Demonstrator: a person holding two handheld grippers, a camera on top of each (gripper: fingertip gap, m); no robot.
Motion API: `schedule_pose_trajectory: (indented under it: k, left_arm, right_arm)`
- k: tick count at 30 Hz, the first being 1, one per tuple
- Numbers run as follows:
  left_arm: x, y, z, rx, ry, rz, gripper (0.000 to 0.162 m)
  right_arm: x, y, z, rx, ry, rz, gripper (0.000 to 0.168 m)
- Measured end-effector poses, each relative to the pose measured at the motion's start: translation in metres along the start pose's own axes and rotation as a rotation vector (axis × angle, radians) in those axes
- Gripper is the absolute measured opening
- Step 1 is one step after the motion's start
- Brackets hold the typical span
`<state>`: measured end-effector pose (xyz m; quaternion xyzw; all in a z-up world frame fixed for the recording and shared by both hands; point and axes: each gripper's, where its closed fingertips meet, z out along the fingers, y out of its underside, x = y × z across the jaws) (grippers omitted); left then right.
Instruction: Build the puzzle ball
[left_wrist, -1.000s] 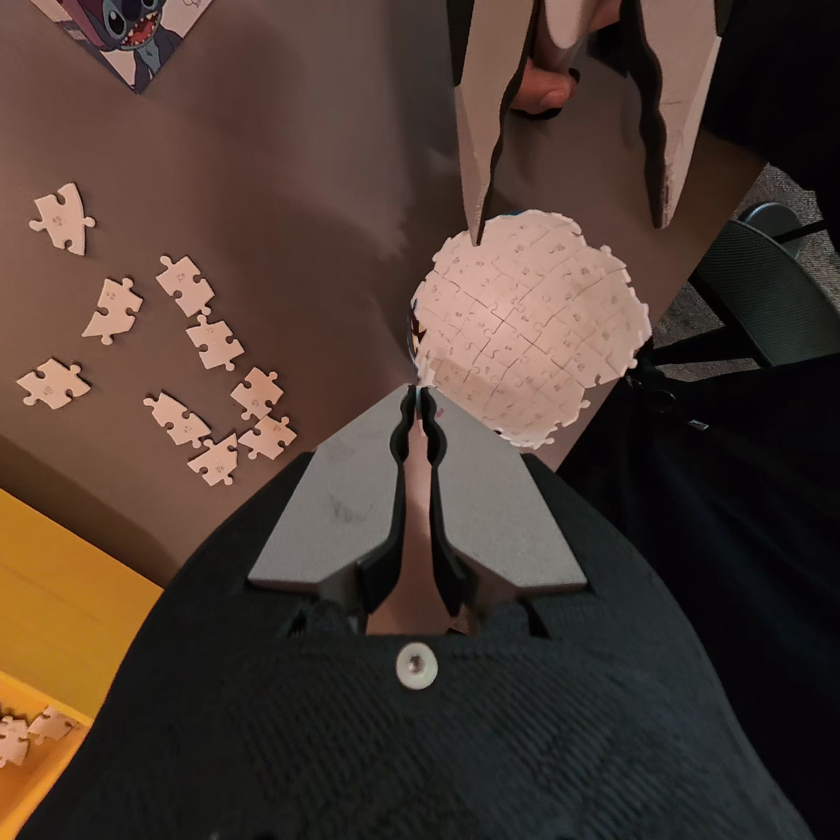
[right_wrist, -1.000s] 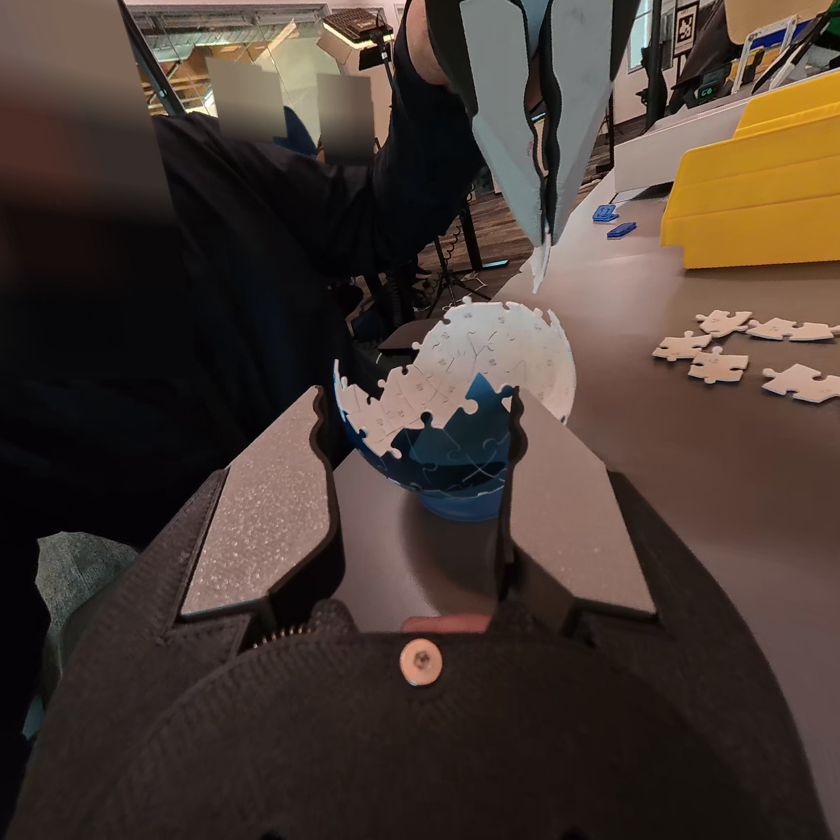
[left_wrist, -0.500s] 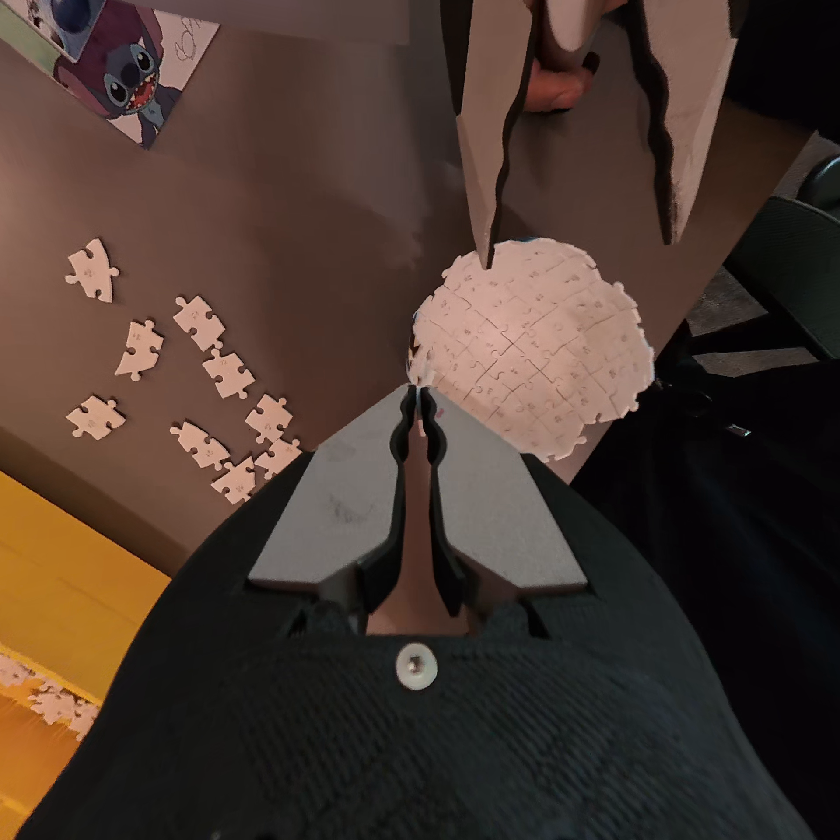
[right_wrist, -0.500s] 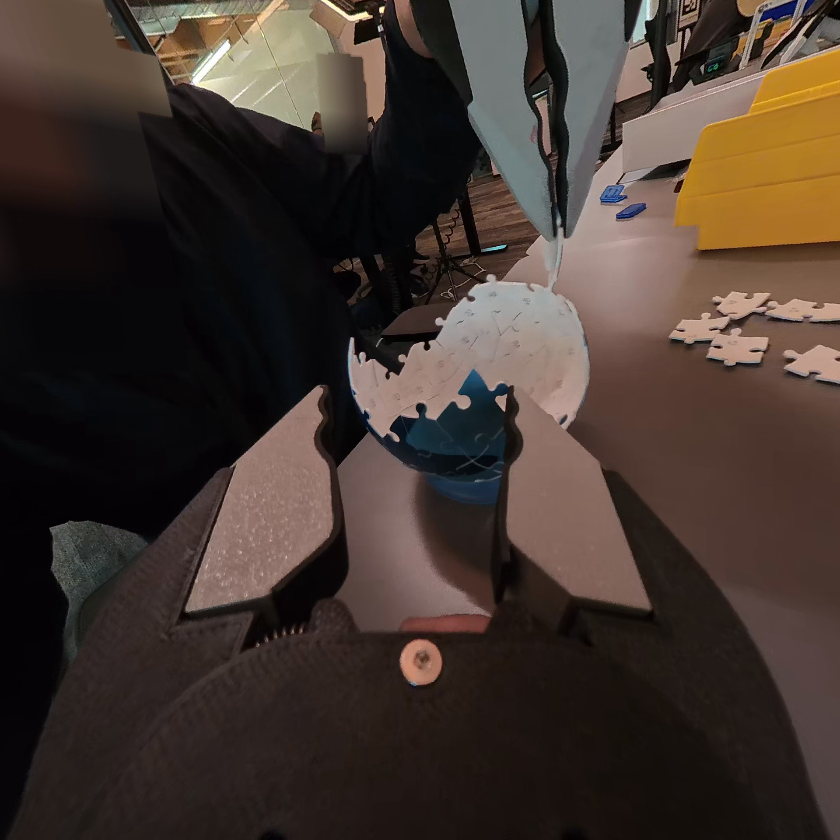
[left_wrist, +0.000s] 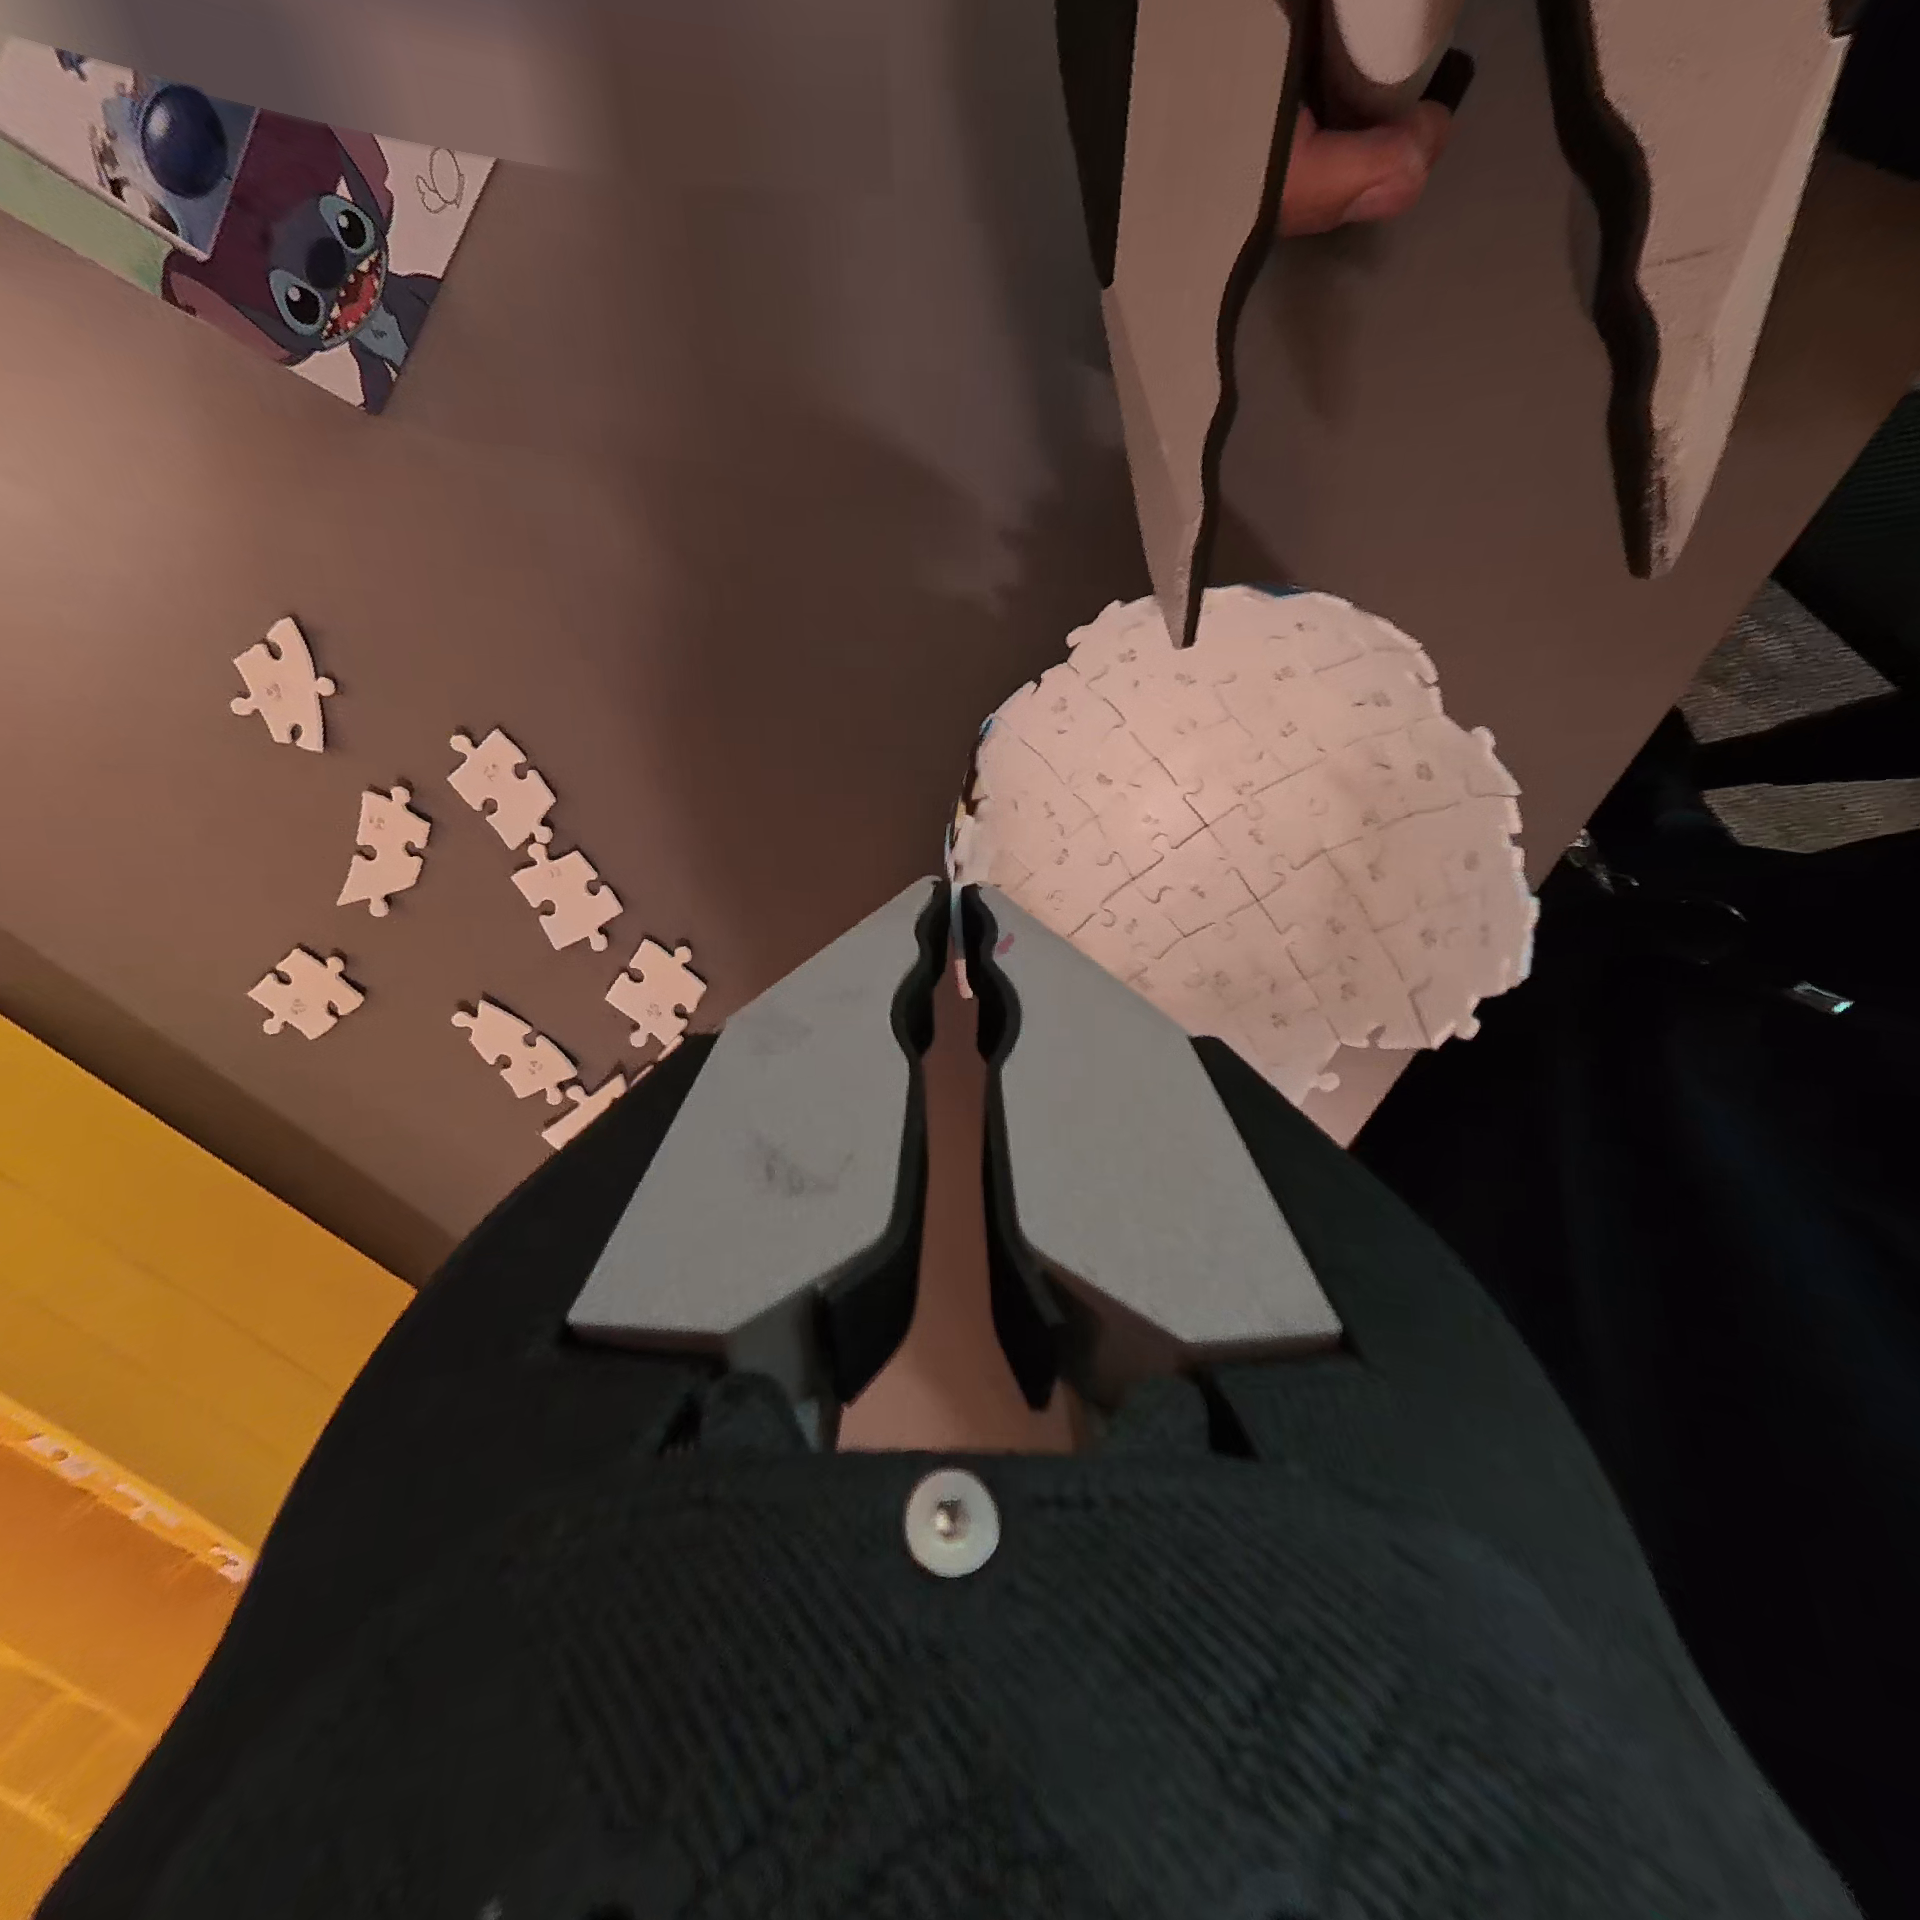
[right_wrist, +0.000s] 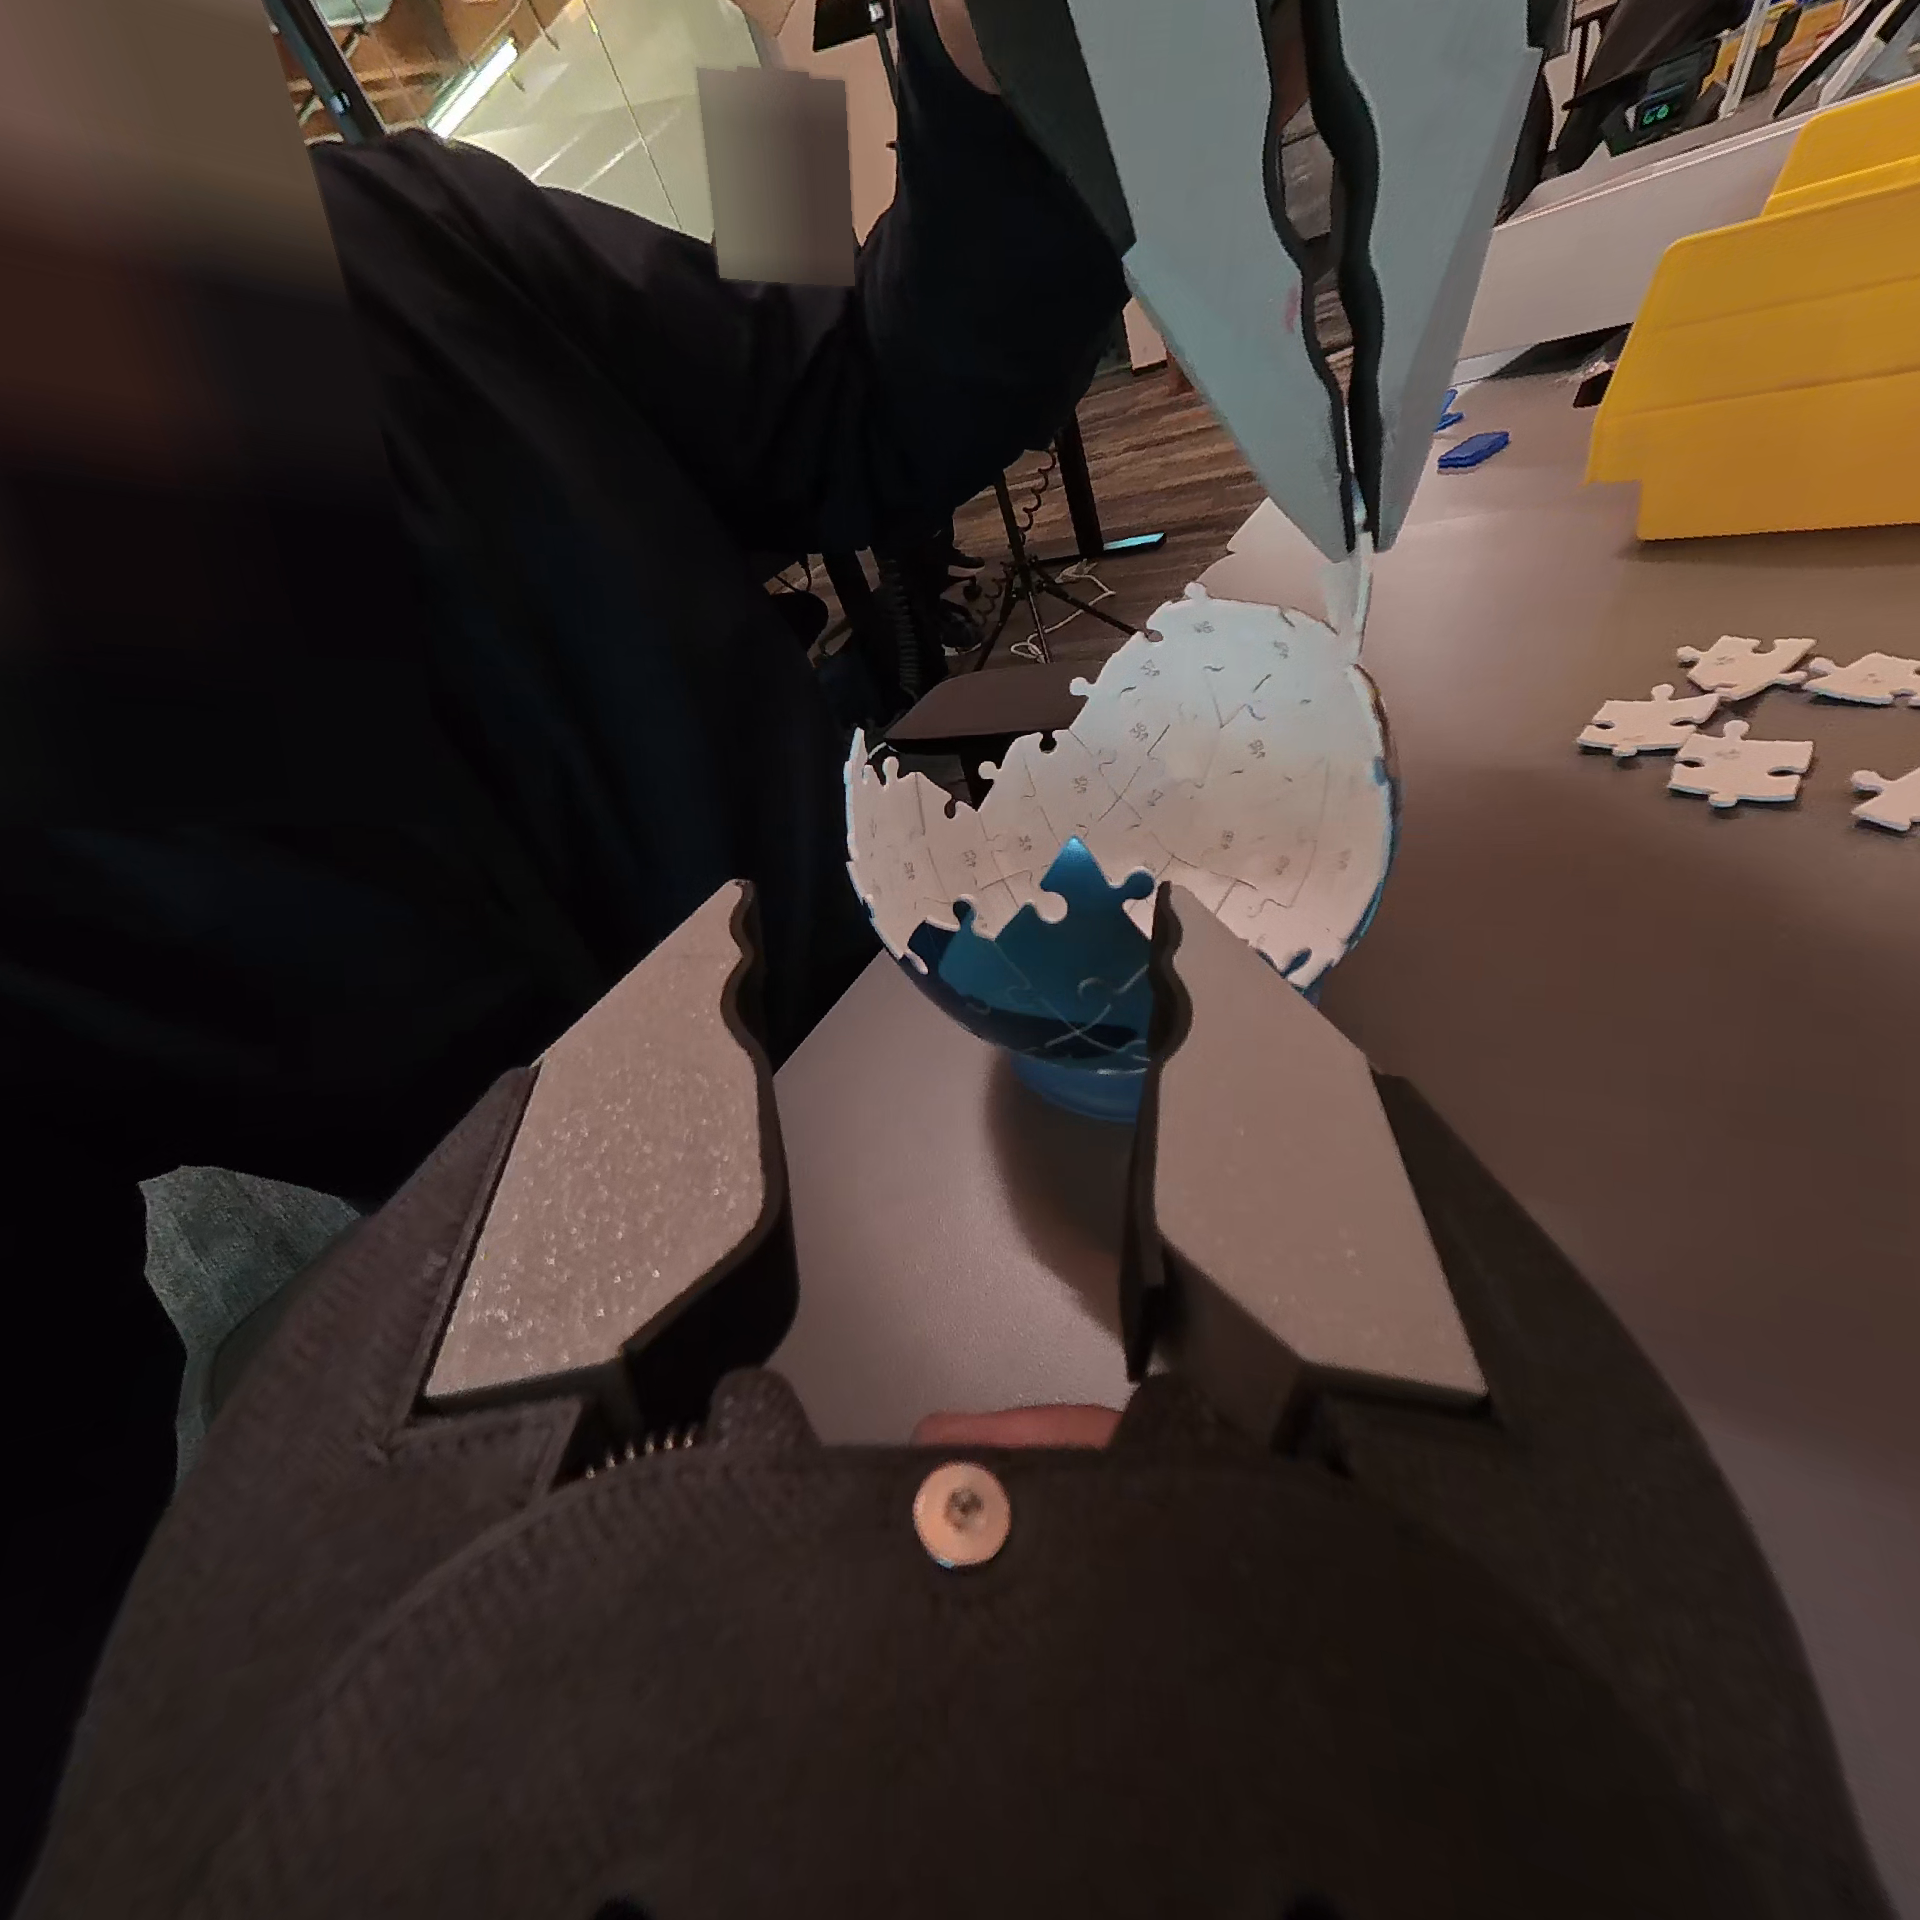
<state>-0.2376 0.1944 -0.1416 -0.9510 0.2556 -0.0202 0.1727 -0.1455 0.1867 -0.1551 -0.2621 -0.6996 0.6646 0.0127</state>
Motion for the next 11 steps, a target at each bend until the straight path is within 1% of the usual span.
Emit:
schedule_pose_trajectory:
  k: [7,11]
  left_arm:
    - [-0.0014,-0.0018,0.0021,-0.010,-0.057,0.042,0.000]
    - [-0.0046,-0.0055,-0.0015,0.001,-0.099,0.072,0.000]
  right_arm:
    - [0.0032,-0.0030,-0.0021,0.011,0.022,-0.009,0.073]
    - [0.0101,-0.0087,-0.0049,0.028,0.066,-0.030,0.073]
